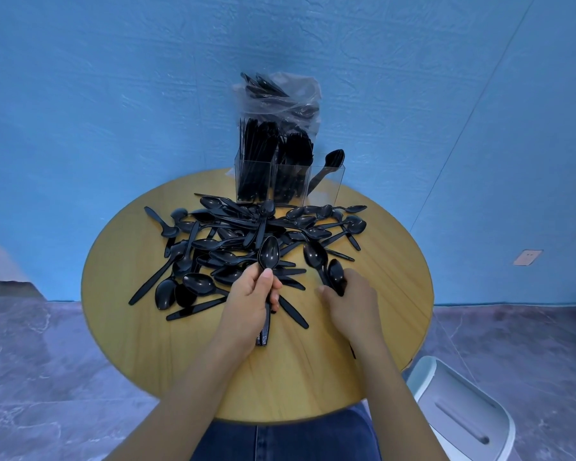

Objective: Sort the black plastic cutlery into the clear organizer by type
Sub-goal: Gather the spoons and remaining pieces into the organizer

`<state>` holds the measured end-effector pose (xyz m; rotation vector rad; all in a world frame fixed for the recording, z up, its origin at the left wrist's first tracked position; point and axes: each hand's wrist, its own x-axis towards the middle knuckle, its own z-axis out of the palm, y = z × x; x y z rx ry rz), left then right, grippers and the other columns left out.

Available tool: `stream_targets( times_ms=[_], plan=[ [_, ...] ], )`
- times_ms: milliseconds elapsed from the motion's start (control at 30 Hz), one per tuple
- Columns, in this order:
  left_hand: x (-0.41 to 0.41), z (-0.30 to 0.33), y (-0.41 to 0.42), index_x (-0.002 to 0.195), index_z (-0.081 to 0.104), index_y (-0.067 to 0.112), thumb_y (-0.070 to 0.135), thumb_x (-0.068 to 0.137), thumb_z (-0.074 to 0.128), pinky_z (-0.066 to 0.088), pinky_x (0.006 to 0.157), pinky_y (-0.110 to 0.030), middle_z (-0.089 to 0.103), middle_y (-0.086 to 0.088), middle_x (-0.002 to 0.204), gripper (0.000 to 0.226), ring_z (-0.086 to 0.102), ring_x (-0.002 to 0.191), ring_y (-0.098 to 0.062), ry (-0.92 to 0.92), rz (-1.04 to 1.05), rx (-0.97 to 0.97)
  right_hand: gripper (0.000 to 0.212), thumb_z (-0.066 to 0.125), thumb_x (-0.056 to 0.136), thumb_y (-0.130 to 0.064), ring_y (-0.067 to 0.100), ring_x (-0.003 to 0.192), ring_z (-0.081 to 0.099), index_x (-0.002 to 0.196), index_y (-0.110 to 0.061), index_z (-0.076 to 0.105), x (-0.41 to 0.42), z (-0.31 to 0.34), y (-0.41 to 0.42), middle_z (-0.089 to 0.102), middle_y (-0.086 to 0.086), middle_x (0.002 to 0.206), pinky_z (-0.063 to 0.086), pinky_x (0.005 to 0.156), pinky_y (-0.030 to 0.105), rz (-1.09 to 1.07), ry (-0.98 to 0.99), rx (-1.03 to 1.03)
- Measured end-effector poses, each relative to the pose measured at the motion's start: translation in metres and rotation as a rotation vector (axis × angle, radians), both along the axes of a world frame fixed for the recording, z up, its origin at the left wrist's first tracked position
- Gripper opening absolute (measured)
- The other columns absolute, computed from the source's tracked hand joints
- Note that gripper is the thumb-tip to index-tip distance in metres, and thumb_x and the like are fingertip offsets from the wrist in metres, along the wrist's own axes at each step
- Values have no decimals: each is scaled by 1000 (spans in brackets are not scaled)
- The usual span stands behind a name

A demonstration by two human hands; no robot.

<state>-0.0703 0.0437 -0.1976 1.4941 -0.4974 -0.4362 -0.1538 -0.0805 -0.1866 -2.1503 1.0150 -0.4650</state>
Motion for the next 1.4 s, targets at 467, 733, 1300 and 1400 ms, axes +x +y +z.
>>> stream_targets(
  times_ms=[467,733,1300,1400],
  plan=[
    [-4,10,-7,105,59,5,35,101,35,47,64,-28,65,-11,90,38,59,77,-16,179,-4,-117,9,66,86,-5,12,74,67,93,-9,63,0,21,35,71,6,78,55,76,26,367,-397,563],
    [-1,9,-12,104,57,12,27,96,50,51,68,-28,69,-9,98,19,66,89,-21,139,20,-54,14,65,88,-12,1,66,60,80,-22,59,4,20,36,64,-10,71,46,63,15,427,-313,386],
    [9,12,-9,91,54,17,18,97,49,36,54,-25,58,3,72,8,45,59,-12,93,4,19,24,60,92,-15,-12,65,54,100,-38,61,7,27,27,58,-21,66,38,62,5,250,-423,98],
    [4,15,-11,99,55,16,19,99,46,34,51,-21,52,3,68,10,39,55,-8,97,-55,-18,29,60,91,-18,-8,76,54,110,-39,62,11,24,32,61,-18,78,38,66,4,252,-421,15]
  ],
)
